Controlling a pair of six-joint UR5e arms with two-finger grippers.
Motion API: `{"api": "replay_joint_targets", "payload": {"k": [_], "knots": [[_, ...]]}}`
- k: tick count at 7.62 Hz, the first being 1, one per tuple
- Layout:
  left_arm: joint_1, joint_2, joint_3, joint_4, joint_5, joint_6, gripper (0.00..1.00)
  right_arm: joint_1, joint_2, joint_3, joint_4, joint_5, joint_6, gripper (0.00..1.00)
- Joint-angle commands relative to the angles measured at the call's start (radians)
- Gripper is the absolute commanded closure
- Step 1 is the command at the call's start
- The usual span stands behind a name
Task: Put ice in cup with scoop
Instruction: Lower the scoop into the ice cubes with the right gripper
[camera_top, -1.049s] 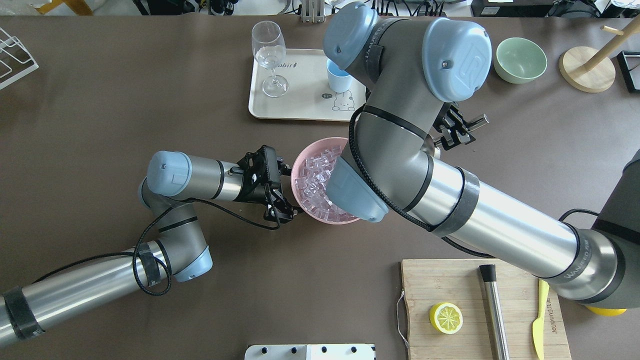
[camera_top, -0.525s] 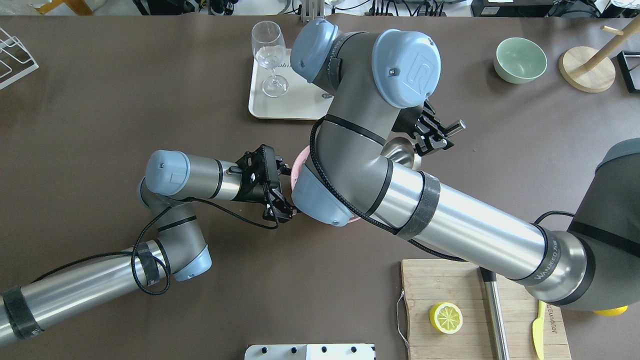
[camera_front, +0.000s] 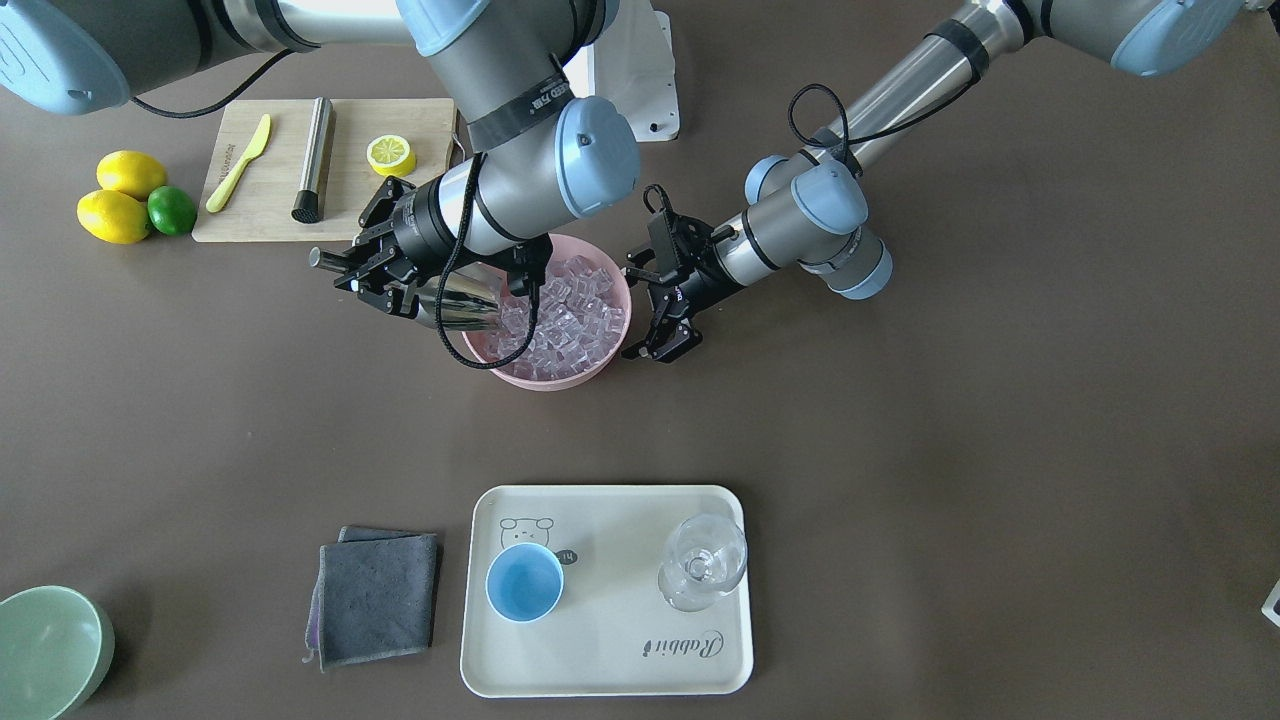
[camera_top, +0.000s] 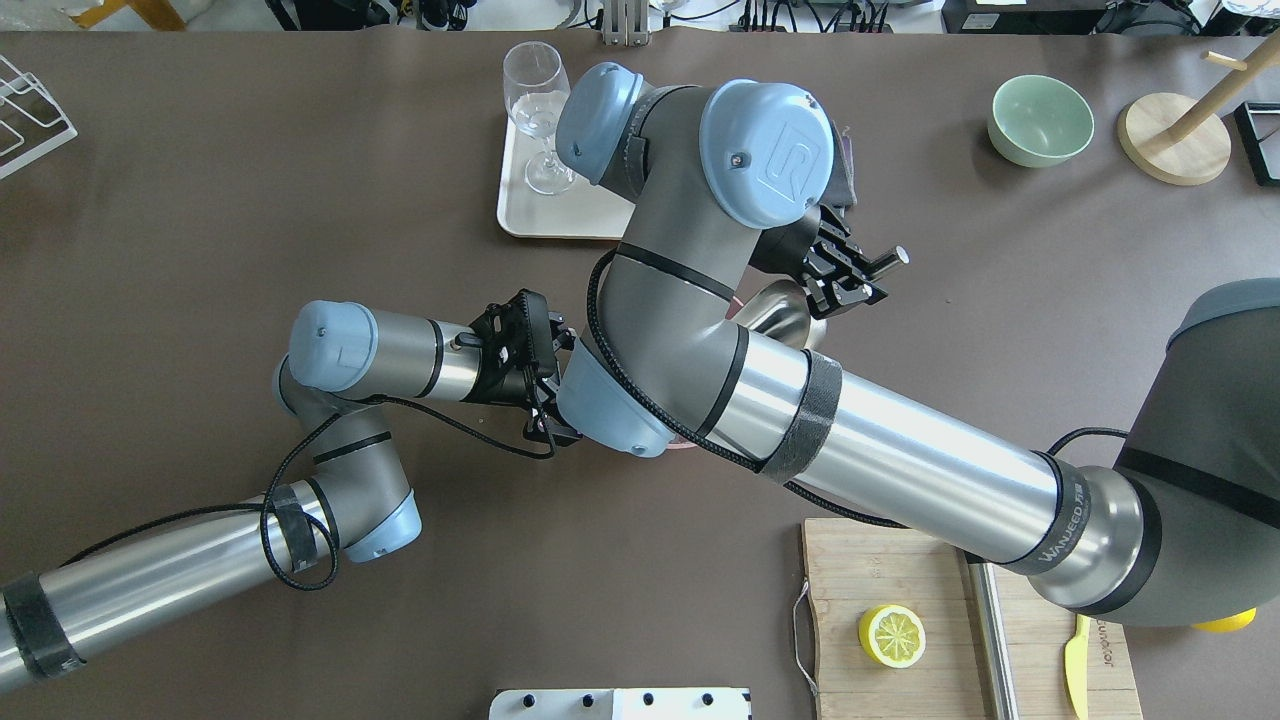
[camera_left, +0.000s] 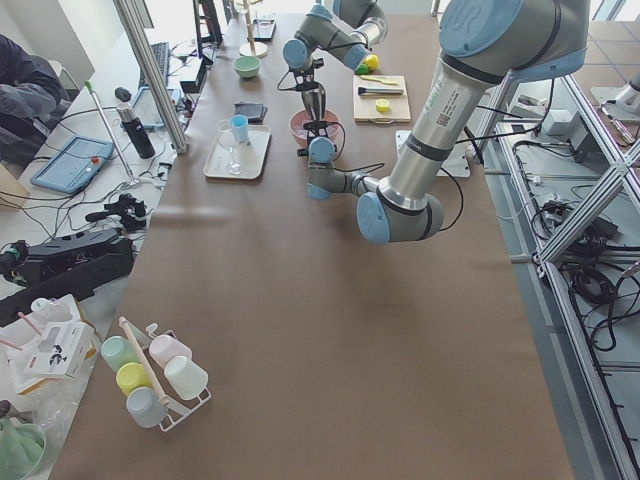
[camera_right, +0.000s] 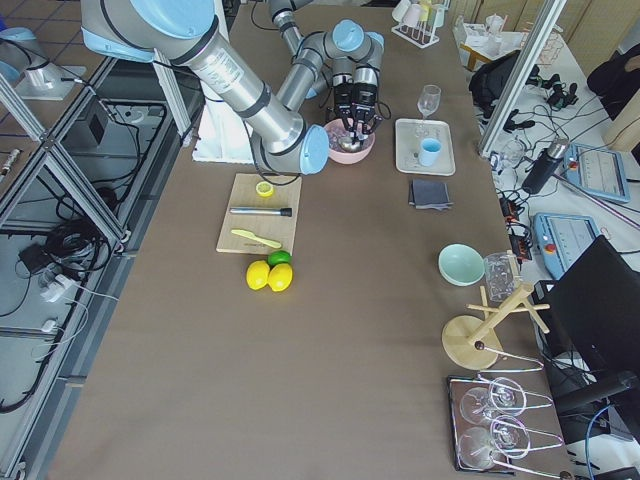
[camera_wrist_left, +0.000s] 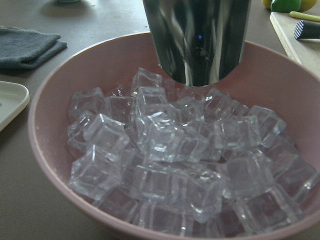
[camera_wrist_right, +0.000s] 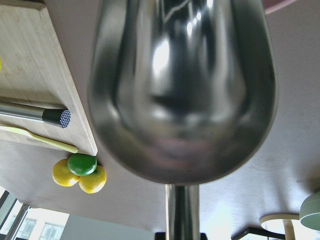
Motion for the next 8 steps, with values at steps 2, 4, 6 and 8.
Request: {"api": "replay_joint_targets", "payload": {"k": [2, 4, 6, 8], "knots": [[0.000, 0.000, 0.001, 0.000, 0.000, 0.000, 0.02, -0.021, 0.022, -0.075, 0.055, 0.000, 0.061, 1.00], [0.000, 0.002, 0.001, 0.000, 0.001, 0.000, 0.02, -0.021, 0.006, -0.086, 0.127, 0.008, 0.064, 1.00], [0.000, 0.002, 0.001, 0.000, 0.001, 0.000, 0.02, -0.021, -0.040, -0.074, 0.217, 0.024, 0.064, 1.00], [0.000, 0.002, 0.001, 0.001, 0.001, 0.000, 0.02, -0.021, -0.103, -0.025, 0.285, 0.059, 0.189, 1.00]]}}
